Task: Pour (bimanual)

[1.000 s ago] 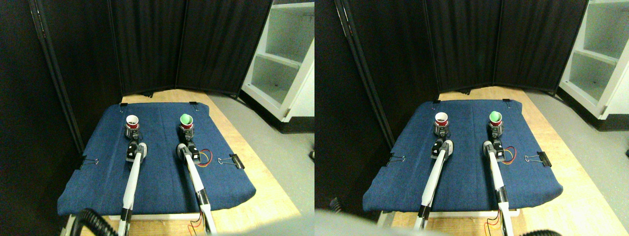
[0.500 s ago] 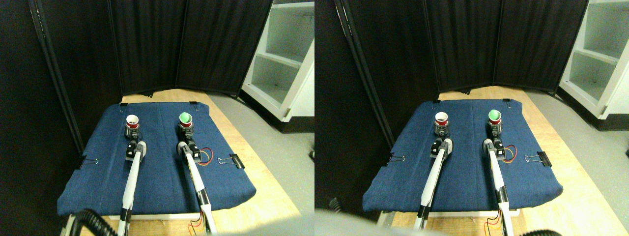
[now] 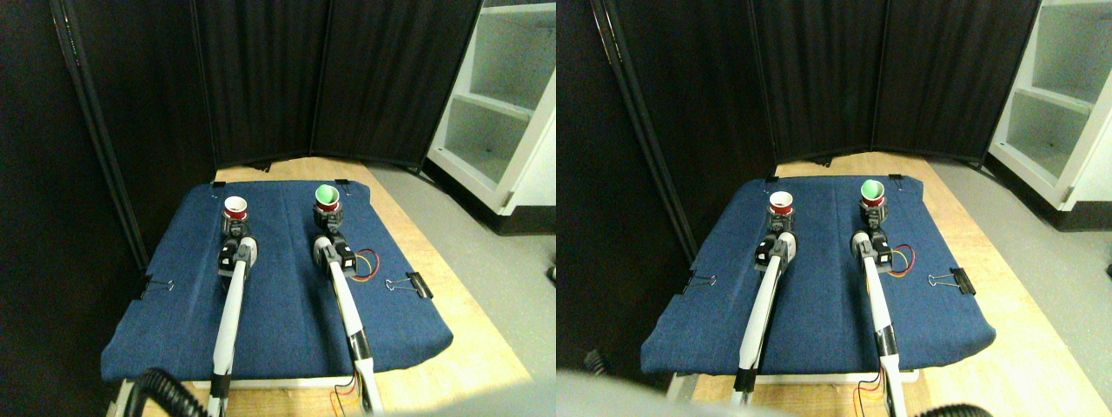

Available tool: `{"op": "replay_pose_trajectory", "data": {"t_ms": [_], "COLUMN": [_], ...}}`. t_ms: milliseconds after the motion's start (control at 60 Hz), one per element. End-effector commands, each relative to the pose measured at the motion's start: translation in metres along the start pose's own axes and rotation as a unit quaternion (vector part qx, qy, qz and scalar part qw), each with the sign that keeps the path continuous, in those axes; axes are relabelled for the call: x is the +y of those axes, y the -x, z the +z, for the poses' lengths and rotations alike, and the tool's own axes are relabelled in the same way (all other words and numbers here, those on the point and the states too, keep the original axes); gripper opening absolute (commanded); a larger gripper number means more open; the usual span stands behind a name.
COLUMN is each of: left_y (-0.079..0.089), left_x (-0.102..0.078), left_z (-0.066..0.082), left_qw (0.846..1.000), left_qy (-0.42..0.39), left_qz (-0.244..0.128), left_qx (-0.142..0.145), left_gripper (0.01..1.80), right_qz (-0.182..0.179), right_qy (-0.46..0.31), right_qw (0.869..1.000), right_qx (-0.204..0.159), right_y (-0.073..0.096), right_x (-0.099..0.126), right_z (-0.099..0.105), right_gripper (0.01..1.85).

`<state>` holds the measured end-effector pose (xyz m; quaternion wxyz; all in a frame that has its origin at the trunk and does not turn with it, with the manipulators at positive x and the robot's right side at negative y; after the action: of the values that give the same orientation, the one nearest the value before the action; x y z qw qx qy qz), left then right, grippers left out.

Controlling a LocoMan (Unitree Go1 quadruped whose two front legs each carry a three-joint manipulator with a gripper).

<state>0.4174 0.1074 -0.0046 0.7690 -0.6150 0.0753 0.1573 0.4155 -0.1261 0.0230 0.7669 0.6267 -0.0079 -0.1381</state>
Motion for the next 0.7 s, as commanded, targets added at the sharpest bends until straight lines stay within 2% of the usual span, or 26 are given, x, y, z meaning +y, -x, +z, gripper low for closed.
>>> {"op": "replay_pose_trajectory", "data": {"t_ms": [17, 417, 700], "left_y": [0.004, 0.011, 0.010], "left_x": [-0.016, -0.038, -0.050], "left_z": [-0.004, -0.012, -0.024], "left_qw": [0.999, 0.998, 0.997], "left_qy": [0.008, -0.008, -0.011], "left_qz": [-0.030, -0.034, -0.035], "left_qx": [0.008, 0.050, 0.074], "left_gripper": [0.33, 0.33, 0.33], "right_qz": [0.033, 0.045, 0.061], "right_qy": [0.000, 0.031, 0.034], "right_qw": [0.999, 0.998, 0.996], "right_qx": [0.011, 0.042, 0.059], "right_y": [0.004, 0.014, 0.012], "right_x": [0.016, 0.036, 0.053], "right_z": [-0.004, -0.017, -0.023], "right_gripper": [0.33, 0.33, 0.33]}}
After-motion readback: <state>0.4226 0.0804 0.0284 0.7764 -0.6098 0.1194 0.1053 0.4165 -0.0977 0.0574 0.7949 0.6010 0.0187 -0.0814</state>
